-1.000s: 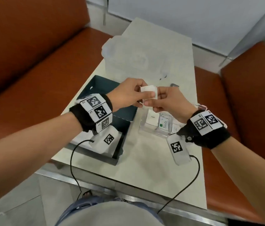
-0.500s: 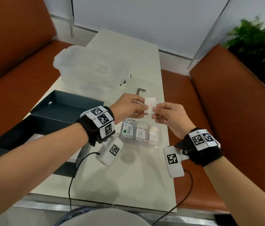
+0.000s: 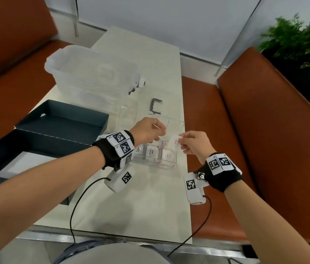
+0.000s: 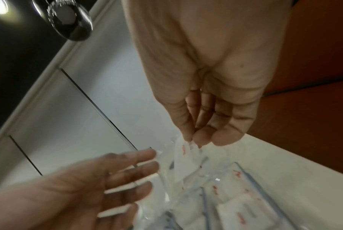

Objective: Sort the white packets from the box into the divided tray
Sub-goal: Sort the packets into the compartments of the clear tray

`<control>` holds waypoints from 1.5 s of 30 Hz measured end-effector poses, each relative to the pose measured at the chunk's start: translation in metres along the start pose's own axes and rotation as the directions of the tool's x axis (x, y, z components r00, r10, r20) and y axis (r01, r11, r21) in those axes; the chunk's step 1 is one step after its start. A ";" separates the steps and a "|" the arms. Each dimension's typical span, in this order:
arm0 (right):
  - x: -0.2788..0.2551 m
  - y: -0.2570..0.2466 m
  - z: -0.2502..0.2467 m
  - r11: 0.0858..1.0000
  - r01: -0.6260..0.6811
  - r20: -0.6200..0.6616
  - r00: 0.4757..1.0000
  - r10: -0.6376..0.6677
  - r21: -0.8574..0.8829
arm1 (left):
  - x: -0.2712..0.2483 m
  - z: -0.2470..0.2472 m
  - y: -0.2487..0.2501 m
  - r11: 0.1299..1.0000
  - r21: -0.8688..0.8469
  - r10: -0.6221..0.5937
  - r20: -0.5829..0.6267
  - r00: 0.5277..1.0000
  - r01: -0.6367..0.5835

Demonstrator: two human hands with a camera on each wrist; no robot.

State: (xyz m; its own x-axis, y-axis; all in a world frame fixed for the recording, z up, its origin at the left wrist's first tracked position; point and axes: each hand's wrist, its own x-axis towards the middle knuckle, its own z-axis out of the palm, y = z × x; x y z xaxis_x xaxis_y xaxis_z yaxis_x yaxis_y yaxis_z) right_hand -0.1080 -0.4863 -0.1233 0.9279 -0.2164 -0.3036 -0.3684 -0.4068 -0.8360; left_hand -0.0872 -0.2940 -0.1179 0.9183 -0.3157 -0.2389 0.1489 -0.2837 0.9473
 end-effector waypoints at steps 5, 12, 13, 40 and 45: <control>0.007 0.017 0.012 0.988 -0.054 -0.049 0.998 0.048 -0.142 | -0.003 -0.009 -0.007 1.000 0.007 -0.029 -0.029 0.999 0.029; 0.012 0.018 0.027 0.944 0.004 -0.040 0.999 -0.018 -0.331 | -0.011 -0.011 -0.011 0.998 0.038 -0.053 -0.025 0.998 0.054; 0.011 0.019 0.031 0.920 0.035 -0.028 0.998 -0.050 -0.389 | -0.013 -0.011 -0.010 0.998 0.040 -0.053 -0.020 0.998 0.053; -0.004 0.006 0.052 0.634 0.147 0.151 0.987 -0.049 -0.759 | -0.024 -0.013 -0.006 0.997 0.074 -0.040 0.018 0.999 0.038; -0.007 0.005 0.053 0.634 0.151 0.154 0.987 -0.052 -0.758 | -0.025 -0.012 -0.006 0.996 0.072 -0.044 0.011 0.999 0.043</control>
State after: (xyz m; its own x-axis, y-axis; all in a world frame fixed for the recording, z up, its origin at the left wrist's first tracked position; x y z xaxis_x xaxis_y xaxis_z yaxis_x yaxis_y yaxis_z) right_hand -0.1127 -0.4394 -0.1495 0.9435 -0.0563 -0.3266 -0.1370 -0.9636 -0.2296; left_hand -0.1067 -0.2731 -0.1152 0.9067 -0.3129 -0.2827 0.1616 -0.3615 0.9182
